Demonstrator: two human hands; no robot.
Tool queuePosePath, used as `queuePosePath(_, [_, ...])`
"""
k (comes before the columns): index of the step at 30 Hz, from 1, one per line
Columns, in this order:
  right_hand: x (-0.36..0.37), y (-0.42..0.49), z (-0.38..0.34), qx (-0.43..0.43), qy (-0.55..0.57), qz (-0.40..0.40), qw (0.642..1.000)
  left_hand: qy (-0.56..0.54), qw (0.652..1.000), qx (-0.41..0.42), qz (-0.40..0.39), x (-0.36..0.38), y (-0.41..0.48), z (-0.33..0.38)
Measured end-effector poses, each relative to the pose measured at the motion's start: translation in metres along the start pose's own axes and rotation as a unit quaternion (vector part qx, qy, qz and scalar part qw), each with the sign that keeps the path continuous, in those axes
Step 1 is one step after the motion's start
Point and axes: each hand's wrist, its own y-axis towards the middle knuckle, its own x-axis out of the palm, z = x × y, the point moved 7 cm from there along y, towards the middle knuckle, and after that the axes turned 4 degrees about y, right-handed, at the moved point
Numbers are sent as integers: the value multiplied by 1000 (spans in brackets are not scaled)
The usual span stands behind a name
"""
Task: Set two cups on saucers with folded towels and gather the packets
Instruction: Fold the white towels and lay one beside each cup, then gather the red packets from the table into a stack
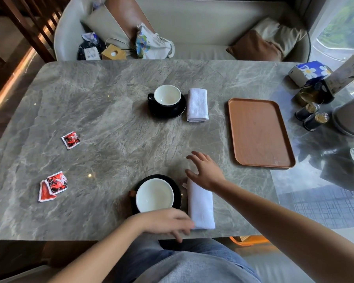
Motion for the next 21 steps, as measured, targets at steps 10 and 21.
queuePosePath(10, [18,33,-67,-105,-142,-46,983,49,869,97,483,-133,-84,-36])
queuePosePath(21, [73,89,-209,-243,-186,-97,947,89,774,-145,609,-177,-152,-180])
